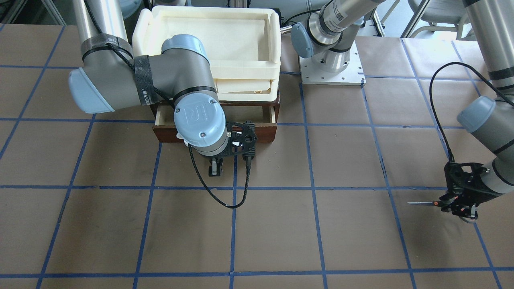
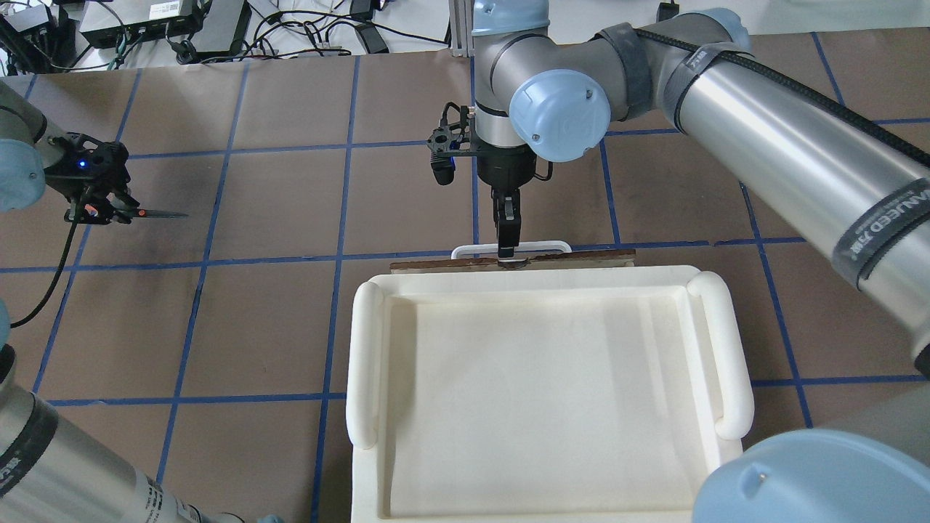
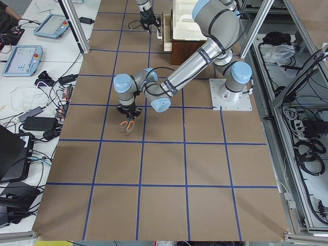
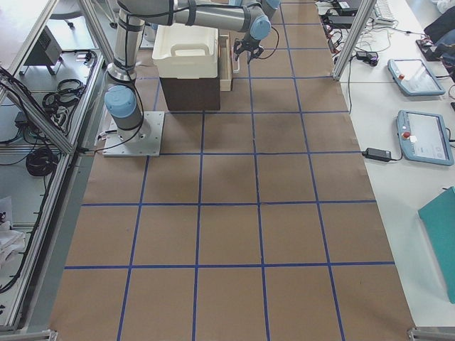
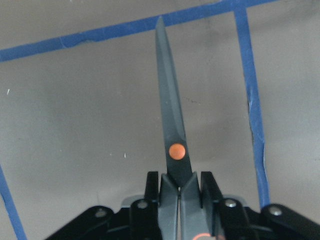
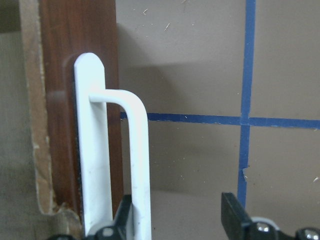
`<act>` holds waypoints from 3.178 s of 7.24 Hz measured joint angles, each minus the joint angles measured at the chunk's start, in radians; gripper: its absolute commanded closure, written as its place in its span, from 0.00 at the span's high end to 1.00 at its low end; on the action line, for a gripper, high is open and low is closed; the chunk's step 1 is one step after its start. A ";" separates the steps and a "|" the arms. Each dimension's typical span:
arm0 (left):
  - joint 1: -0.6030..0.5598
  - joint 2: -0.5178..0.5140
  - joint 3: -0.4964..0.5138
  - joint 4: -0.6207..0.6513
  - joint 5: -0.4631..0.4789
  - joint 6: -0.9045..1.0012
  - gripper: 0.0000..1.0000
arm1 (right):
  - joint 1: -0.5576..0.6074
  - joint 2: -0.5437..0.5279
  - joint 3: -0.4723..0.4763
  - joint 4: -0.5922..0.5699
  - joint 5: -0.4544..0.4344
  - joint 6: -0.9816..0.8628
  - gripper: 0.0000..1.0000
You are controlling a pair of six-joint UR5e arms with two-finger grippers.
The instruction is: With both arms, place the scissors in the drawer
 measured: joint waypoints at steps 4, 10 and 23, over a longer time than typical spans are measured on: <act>-0.002 0.007 0.000 -0.014 -0.001 -0.004 0.00 | -0.016 0.033 -0.048 -0.004 -0.002 -0.013 0.65; -0.011 0.017 0.000 -0.019 0.000 -0.005 0.00 | -0.026 0.074 -0.121 -0.007 -0.004 -0.024 0.61; -0.020 0.030 -0.002 -0.039 0.000 -0.008 0.00 | -0.046 0.165 -0.248 -0.024 -0.011 -0.084 0.57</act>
